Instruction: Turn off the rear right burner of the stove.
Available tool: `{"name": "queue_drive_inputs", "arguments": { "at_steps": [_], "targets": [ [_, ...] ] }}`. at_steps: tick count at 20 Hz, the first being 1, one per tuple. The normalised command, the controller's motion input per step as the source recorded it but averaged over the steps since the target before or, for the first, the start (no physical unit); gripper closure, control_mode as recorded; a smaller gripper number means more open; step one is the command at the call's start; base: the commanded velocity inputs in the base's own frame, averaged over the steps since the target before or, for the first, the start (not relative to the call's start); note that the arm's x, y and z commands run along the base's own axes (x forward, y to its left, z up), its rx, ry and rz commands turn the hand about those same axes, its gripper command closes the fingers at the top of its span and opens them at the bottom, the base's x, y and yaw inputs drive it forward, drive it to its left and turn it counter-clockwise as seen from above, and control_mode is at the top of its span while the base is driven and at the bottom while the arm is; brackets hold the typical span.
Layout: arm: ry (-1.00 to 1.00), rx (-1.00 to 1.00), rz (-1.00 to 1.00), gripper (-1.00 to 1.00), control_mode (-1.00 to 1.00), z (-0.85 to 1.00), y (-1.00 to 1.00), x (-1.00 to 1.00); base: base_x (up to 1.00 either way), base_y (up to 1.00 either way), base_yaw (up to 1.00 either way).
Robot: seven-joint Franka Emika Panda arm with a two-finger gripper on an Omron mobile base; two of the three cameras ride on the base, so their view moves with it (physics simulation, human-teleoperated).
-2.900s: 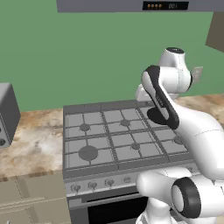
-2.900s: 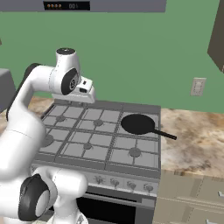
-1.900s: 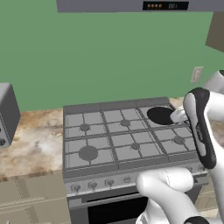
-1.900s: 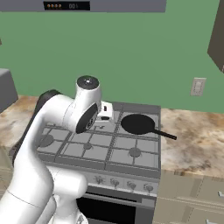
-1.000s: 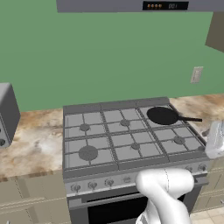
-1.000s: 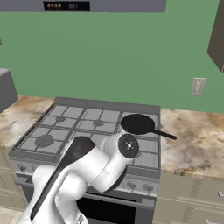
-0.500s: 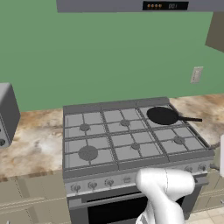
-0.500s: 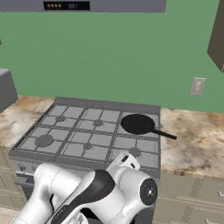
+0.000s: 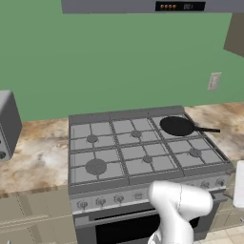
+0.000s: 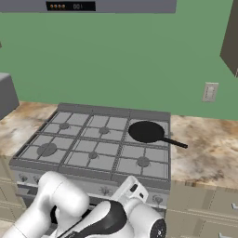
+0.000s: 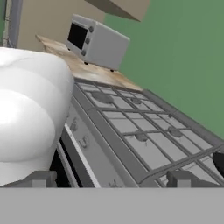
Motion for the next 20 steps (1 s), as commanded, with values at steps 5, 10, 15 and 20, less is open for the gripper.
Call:
{"name": "queue_drive_inputs", "arguments": {
  "at_steps": [5, 10, 15, 20],
  "targets": [
    [-0.09, 0.11, 0.00, -1.00, -1.00, -0.44, -0.01, -0.02, 0.00, 0.00, 0.00],
    [-0.11, 0.07, 0.00, -1.00, -1.00, -0.43, 0.00, 0.00, 0.00, 0.00, 0.00],
    [-0.10, 0.07, 0.00, -1.00, -1.00, -0.50, 0.00, -0.02, 0.00, 0.00, 0.00],
    [-0.14, 0.06, 0.00, -1.00, -1.00, -0.51, -0.06, 0.00, 0.00, 0.00, 0.00]
  ]
}}
